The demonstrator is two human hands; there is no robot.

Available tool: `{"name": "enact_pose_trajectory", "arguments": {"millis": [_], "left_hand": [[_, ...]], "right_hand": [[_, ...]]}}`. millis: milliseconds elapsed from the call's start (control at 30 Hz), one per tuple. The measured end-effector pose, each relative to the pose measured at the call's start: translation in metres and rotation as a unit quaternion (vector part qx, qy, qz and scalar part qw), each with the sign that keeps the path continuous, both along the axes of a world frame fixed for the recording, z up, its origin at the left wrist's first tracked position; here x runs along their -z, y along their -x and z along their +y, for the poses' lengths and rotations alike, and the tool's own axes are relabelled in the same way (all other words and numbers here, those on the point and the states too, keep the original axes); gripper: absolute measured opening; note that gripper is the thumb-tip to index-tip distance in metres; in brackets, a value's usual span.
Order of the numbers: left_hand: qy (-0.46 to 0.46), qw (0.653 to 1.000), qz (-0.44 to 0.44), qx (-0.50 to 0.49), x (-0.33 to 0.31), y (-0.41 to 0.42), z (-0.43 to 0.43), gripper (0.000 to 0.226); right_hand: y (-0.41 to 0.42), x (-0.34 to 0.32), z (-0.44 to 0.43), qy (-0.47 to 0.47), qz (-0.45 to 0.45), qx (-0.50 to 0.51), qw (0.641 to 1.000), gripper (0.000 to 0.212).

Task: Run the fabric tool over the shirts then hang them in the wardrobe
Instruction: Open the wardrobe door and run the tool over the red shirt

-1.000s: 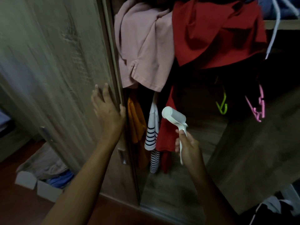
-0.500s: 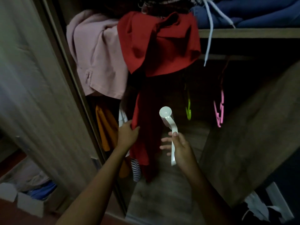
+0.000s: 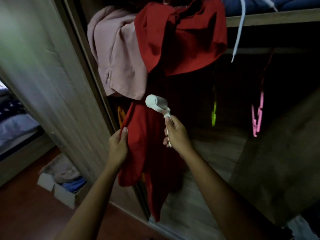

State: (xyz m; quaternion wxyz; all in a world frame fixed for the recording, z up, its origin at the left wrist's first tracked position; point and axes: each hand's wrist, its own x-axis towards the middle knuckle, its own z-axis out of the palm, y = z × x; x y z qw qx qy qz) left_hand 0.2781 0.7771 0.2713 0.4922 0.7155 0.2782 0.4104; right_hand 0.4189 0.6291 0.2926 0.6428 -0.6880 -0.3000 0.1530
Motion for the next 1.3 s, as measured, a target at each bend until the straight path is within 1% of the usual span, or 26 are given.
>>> {"name": "enact_pose_trajectory", "arguments": {"millis": [67, 167, 233, 300, 367, 433, 533, 567, 633, 667, 733, 833, 900, 933, 1000, 1067, 1133, 1200, 1233, 1300], "left_hand": [[0.0, 1.0, -0.01, 0.005, -0.004, 0.003, 0.004, 0.039], [-0.011, 0.999, -0.031, 0.017, -0.014, 0.008, 0.0, 0.034], [-0.035, 0.999, -0.03, 0.014, -0.017, 0.009, -0.001, 0.033], [-0.056, 0.998, -0.017, 0.016, -0.016, 0.01, 0.005, 0.037], [-0.069, 0.997, -0.005, 0.014, -0.012, 0.011, 0.013, 0.042], [-0.073, 0.997, 0.002, 0.008, -0.01, 0.013, 0.019, 0.043], [-0.084, 0.996, 0.017, 0.013, -0.009, 0.014, 0.021, 0.045], [-0.081, 0.996, 0.022, 0.017, -0.009, 0.015, 0.02, 0.044], [-0.067, 0.997, 0.03, 0.018, -0.011, 0.014, 0.017, 0.037], [-0.067, 0.997, 0.034, 0.014, -0.012, 0.013, 0.016, 0.036], [-0.074, 0.996, 0.039, 0.006, -0.013, 0.013, 0.016, 0.035], [-0.075, 0.996, 0.039, 0.007, -0.01, 0.013, 0.021, 0.037], [-0.077, 0.996, 0.049, 0.01, -0.009, 0.013, 0.02, 0.039], [-0.079, 0.995, 0.053, 0.011, -0.009, 0.013, 0.02, 0.04], [-0.082, 0.995, 0.051, 0.012, -0.009, 0.015, 0.02, 0.038], [-0.086, 0.995, 0.046, 0.013, -0.009, 0.018, 0.021, 0.038], [-0.088, 0.995, 0.047, 0.02, -0.011, 0.022, 0.021, 0.04], [-0.092, 0.994, 0.054, 0.029, -0.015, 0.024, 0.018, 0.041], [-0.095, 0.993, 0.058, 0.032, -0.016, 0.025, 0.017, 0.042], [-0.094, 0.993, 0.063, 0.034, -0.019, 0.026, 0.02, 0.041]], "right_hand": [[0.008, 0.018, 0.011, 0.012, -0.011, -0.005, 1.0, 0.024], [0.034, 0.08, 0.009, 0.06, -0.028, -0.01, 0.998, 0.025], [0.052, 0.12, -0.003, 0.113, -0.044, -0.016, 0.993, 0.031], [0.06, 0.137, -0.012, 0.157, -0.033, -0.031, 0.986, 0.04], [0.048, 0.128, -0.009, 0.149, -0.03, -0.02, 0.988, 0.042], [0.023, 0.101, 0.003, 0.104, -0.042, 0.034, 0.993, 0.044], [-0.024, 0.048, 0.024, 0.03, -0.068, 0.123, 0.99, 0.04], [-0.035, 0.033, 0.029, 0.009, -0.064, 0.135, 0.989, 0.039], [-0.043, 0.021, 0.038, -0.016, -0.063, 0.129, 0.99, 0.033], [-0.04, 0.026, 0.042, -0.013, -0.074, 0.118, 0.99, 0.03], [-0.024, 0.06, 0.046, 0.035, -0.101, 0.086, 0.991, 0.028], [0.014, 0.131, 0.029, 0.13, -0.086, -0.018, 0.988, 0.03], [0.031, 0.154, 0.014, 0.169, -0.073, -0.067, 0.981, 0.033], [0.03, 0.156, 0.013, 0.171, -0.068, -0.065, 0.981, 0.037], [0.013, 0.144, 0.022, 0.138, -0.061, -0.013, 0.988, 0.042], [-0.018, 0.112, 0.035, 0.099, -0.048, 0.064, 0.992, 0.042], [-0.049, 0.069, 0.043, 0.052, -0.001, 0.122, 0.991, 0.042], [-0.07, 0.04, 0.047, 0.017, 0.063, 0.134, 0.989, 0.042], [-0.072, 0.035, 0.048, 0.013, 0.078, 0.126, 0.989, 0.043], [-0.061, 0.047, 0.053, 0.027, 0.071, 0.099, 0.992, 0.043]]}}
